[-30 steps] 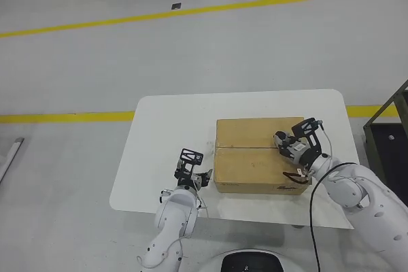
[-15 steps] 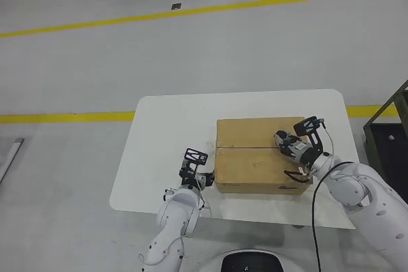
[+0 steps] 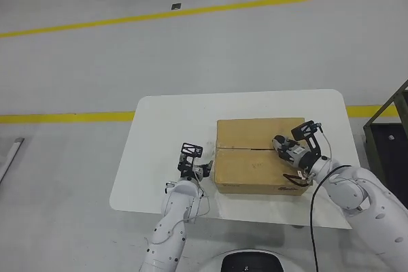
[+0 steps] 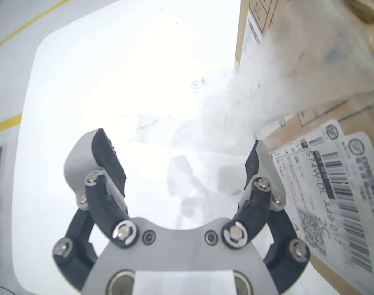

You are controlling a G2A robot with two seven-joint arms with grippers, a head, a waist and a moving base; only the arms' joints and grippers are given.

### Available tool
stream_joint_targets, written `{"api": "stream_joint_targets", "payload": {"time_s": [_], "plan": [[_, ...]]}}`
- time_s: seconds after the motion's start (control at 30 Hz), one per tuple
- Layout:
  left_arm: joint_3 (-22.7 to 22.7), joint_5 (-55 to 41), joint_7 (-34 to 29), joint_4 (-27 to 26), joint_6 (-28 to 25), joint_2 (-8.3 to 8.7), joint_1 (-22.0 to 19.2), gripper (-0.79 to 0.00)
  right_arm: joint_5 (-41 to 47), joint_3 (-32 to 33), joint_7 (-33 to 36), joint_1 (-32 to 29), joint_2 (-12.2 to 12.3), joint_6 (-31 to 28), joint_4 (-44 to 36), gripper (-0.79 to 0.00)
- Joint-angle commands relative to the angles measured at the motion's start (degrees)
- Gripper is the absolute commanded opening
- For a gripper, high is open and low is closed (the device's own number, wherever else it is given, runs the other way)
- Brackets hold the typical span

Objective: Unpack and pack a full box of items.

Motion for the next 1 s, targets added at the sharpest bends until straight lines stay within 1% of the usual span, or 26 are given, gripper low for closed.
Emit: {"api": "stream_joint_targets", "payload": {"time_s": [0.0, 0.27, 0.47, 0.83, 0.97], "plan": [[0.1, -0.6, 2.0, 0.2, 0.4, -0.10, -0.2, 0.000, 0.1, -0.1, 0.1, 0.0, -0.1, 0.0, 0.0, -0.785], [0.5, -0.4, 6.0, 0.7, 2.4, -0.40, -1.8, 0.000, -0.2, -0.5, 0.0, 0.6, -0.3, -0.2, 0.5, -0.785], [0.5, -0.7, 7.0, 0.0, 2.0, -0.52, -3.1, 0.000, 0.0, -0.4, -0.2, 1.1, -0.5, -0.1, 0.9, -0.785], [1.0, -2.7, 7.7, -4.3, 1.0, -0.93, -5.1, 0.000, 0.6, 0.2, -0.9, 2.2, -0.8, 0.0, 1.5, -0.785], [0.5, -6.2, 7.0, -6.1, 0.1, -1.11, -5.5, 0.000, 0.9, 0.4, -1.1, 2.3, -0.9, -0.1, 1.9, -0.785]]}}
